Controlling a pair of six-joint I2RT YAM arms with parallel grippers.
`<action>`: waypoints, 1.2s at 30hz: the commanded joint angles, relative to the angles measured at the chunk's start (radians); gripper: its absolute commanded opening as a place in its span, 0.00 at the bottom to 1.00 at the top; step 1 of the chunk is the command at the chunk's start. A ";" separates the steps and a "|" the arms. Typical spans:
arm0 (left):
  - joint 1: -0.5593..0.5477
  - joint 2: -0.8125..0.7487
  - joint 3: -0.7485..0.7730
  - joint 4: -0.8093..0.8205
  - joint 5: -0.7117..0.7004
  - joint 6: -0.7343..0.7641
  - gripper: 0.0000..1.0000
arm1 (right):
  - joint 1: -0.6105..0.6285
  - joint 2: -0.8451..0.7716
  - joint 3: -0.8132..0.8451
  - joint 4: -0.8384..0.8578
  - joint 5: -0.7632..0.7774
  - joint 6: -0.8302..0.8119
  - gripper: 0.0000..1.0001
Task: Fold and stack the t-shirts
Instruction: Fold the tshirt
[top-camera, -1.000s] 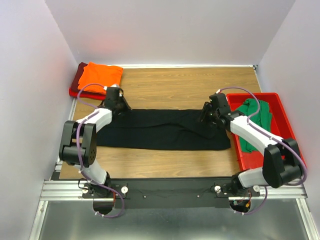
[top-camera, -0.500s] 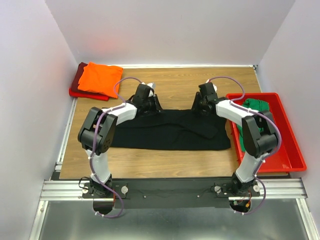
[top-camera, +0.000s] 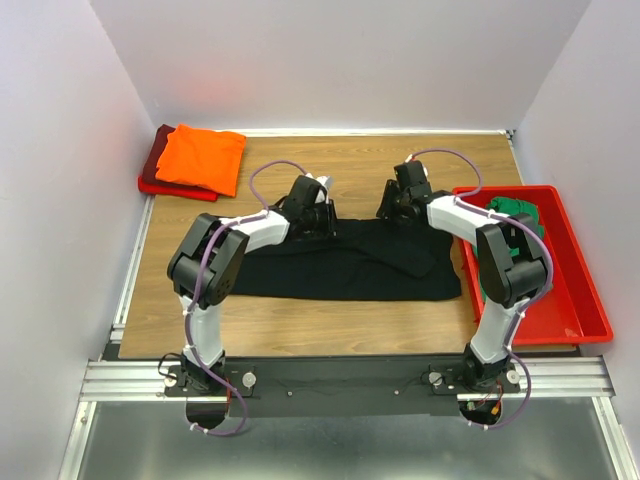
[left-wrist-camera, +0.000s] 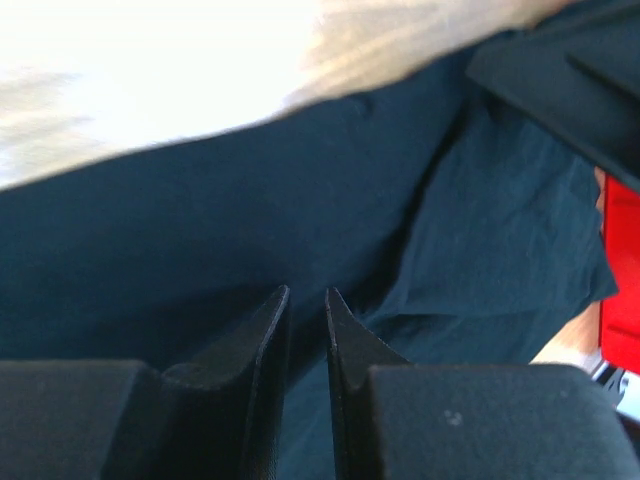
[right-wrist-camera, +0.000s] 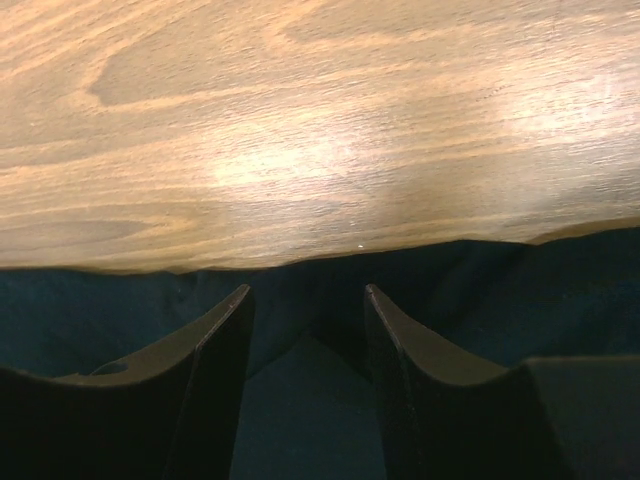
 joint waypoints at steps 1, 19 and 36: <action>-0.026 0.036 0.036 -0.010 0.045 0.026 0.27 | -0.004 0.015 -0.024 0.022 -0.026 -0.008 0.55; -0.052 0.056 0.049 -0.010 0.062 0.038 0.27 | 0.021 -0.014 -0.074 0.038 -0.062 0.002 0.39; -0.052 0.066 0.049 -0.010 0.067 0.041 0.26 | 0.034 -0.157 -0.150 0.036 -0.131 0.026 0.00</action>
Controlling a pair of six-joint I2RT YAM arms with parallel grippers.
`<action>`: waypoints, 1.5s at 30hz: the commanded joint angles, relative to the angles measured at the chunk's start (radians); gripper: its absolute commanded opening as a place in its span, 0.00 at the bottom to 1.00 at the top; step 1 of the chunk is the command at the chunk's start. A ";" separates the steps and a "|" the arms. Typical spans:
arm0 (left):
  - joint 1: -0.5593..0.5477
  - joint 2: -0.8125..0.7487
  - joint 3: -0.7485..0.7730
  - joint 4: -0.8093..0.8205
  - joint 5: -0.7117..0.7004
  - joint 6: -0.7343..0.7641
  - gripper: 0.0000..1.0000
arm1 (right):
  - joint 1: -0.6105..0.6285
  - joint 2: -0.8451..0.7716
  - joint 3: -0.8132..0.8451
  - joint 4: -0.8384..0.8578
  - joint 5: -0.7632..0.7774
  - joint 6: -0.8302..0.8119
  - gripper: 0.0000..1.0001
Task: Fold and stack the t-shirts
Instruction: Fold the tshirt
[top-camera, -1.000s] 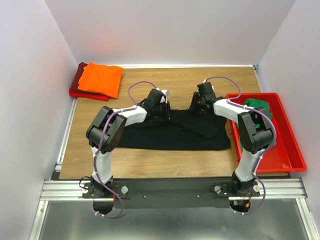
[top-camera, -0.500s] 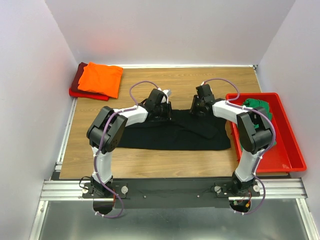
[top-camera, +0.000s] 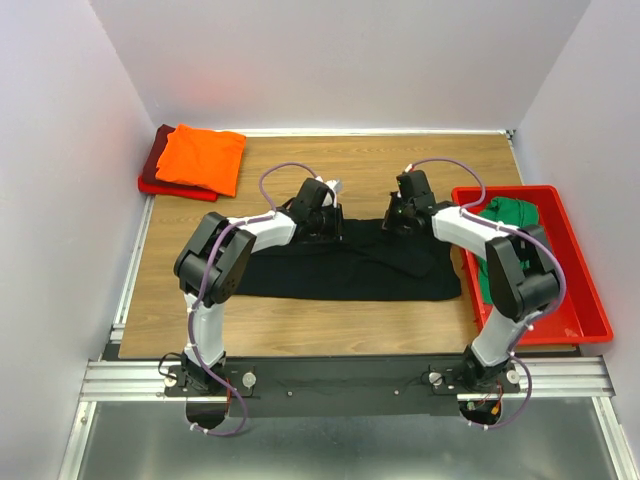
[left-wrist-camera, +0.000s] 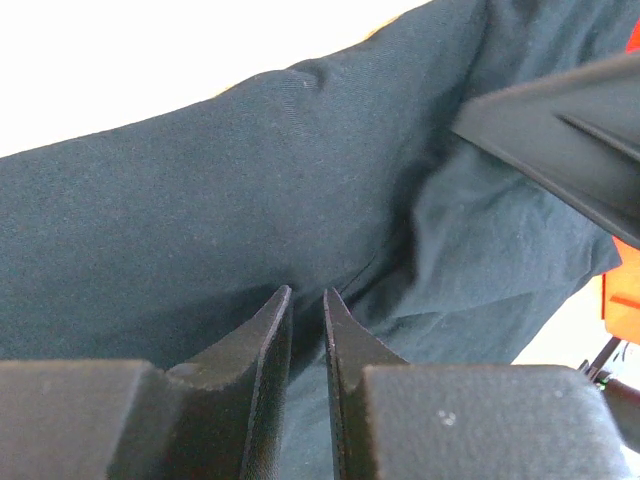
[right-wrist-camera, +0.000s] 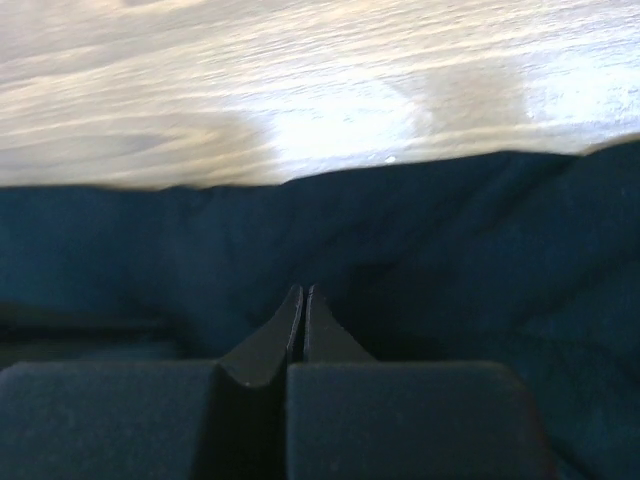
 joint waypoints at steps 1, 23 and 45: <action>-0.007 0.021 0.015 -0.004 0.029 0.020 0.26 | 0.012 -0.085 -0.037 0.008 -0.062 0.012 0.01; -0.007 0.049 0.028 -0.026 0.035 0.020 0.26 | 0.148 -0.331 -0.235 -0.034 -0.133 0.097 0.00; -0.007 0.052 0.033 -0.026 0.043 0.026 0.26 | 0.248 -0.254 -0.208 -0.037 -0.079 0.099 0.16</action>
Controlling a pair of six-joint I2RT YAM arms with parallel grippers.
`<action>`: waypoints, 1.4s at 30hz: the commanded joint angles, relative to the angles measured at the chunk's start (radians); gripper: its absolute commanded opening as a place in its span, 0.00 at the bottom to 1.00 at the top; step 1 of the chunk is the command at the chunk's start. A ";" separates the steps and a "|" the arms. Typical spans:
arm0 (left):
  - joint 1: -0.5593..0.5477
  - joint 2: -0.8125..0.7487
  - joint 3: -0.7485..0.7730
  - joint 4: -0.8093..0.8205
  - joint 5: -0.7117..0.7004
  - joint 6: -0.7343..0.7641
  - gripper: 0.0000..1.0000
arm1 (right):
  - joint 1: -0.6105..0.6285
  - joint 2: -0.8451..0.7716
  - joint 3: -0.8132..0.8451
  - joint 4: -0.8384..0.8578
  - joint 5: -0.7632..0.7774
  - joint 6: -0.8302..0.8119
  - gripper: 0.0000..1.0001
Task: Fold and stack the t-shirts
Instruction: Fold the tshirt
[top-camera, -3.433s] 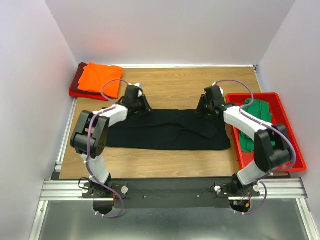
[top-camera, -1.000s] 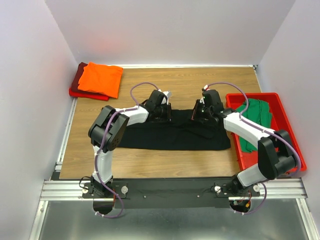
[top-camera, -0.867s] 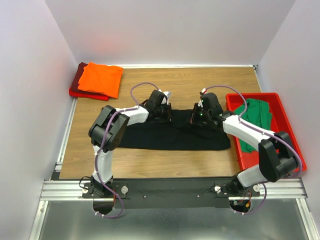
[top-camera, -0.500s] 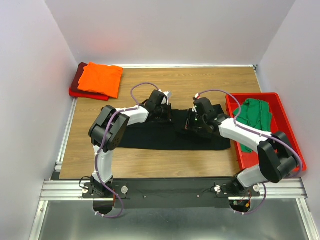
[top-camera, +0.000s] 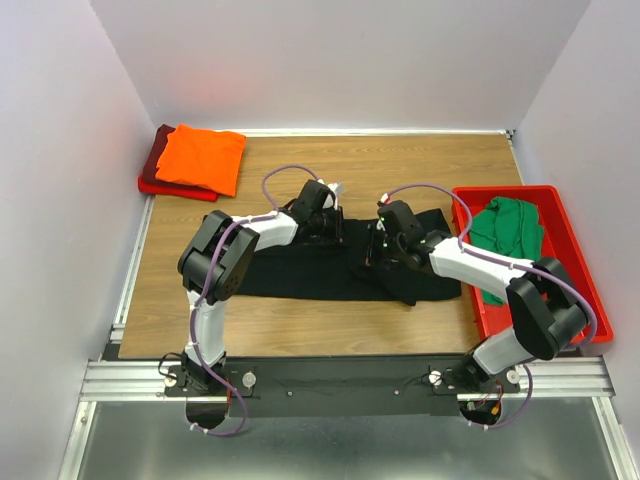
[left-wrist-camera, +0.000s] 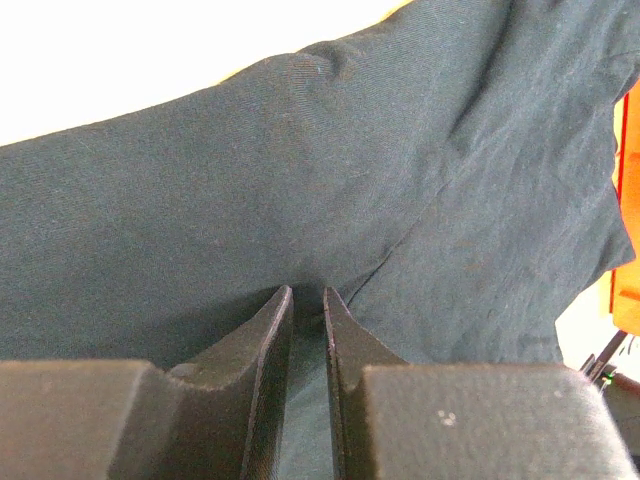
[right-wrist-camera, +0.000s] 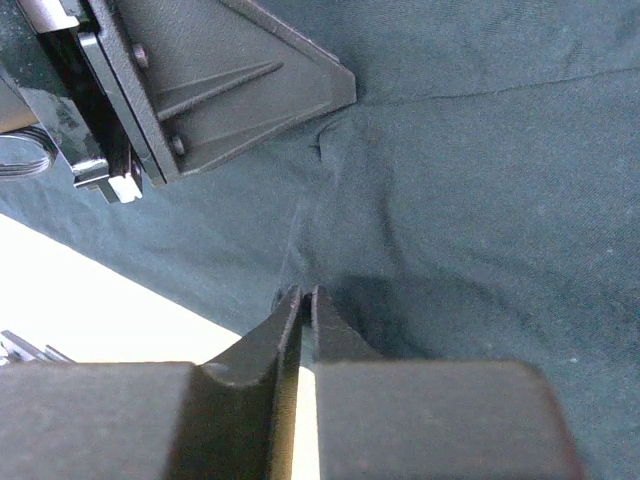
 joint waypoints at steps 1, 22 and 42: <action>-0.007 0.018 0.024 -0.022 0.025 0.020 0.26 | 0.009 0.009 0.017 -0.018 0.023 -0.002 0.20; -0.012 -0.094 0.079 -0.131 -0.069 0.089 0.26 | -0.262 -0.016 0.076 -0.225 0.375 0.017 0.42; -0.020 -0.054 0.151 -0.149 -0.028 0.114 0.26 | -0.362 0.007 0.024 -0.139 0.477 -0.014 0.44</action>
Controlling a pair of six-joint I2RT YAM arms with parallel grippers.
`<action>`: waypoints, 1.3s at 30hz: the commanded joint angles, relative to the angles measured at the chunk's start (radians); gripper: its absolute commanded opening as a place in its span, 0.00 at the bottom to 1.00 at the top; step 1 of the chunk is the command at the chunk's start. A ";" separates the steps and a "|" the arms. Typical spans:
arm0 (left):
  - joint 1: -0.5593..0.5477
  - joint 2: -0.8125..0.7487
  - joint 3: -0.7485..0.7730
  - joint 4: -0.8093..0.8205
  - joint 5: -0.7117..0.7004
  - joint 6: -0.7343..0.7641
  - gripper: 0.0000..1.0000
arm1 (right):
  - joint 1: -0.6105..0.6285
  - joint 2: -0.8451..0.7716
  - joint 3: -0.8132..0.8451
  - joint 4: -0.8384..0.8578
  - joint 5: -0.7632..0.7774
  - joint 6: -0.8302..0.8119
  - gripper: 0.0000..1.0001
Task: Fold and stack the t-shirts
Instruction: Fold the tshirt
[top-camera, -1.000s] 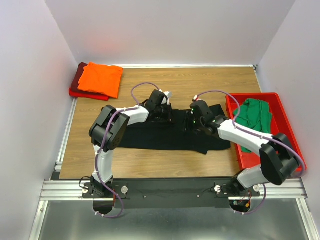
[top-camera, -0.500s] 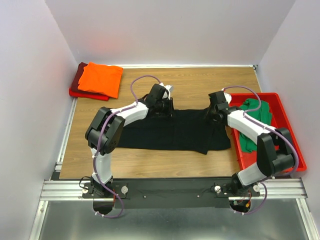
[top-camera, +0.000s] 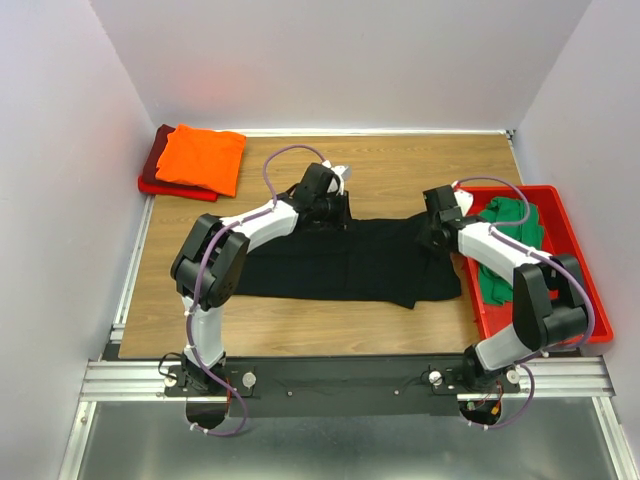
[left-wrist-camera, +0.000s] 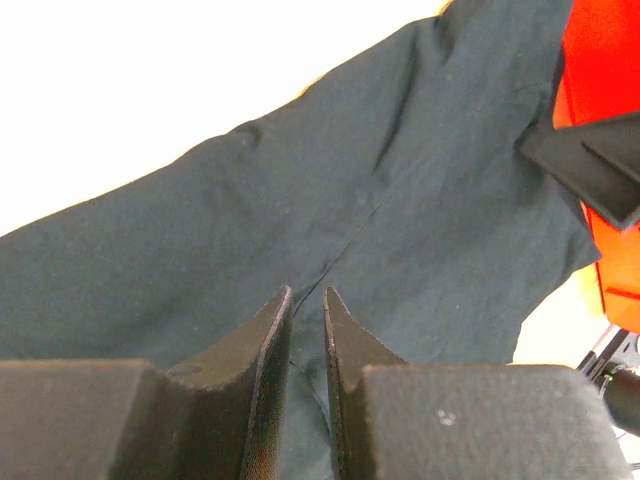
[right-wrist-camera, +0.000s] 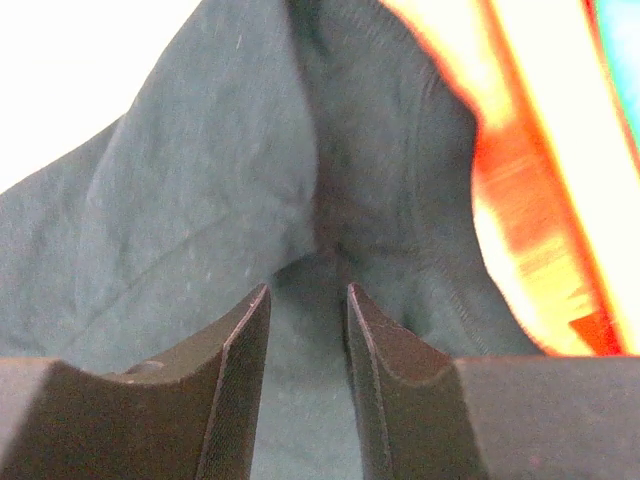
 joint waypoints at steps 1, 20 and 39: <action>-0.007 0.009 0.030 -0.020 0.007 0.017 0.26 | -0.030 -0.015 -0.010 0.061 0.042 -0.029 0.46; -0.007 0.084 0.085 -0.037 -0.001 0.014 0.26 | -0.058 -0.002 -0.062 0.220 -0.050 -0.046 0.17; -0.007 0.180 0.196 -0.058 -0.031 -0.009 0.26 | -0.058 -0.224 -0.096 -0.013 -0.160 -0.041 0.01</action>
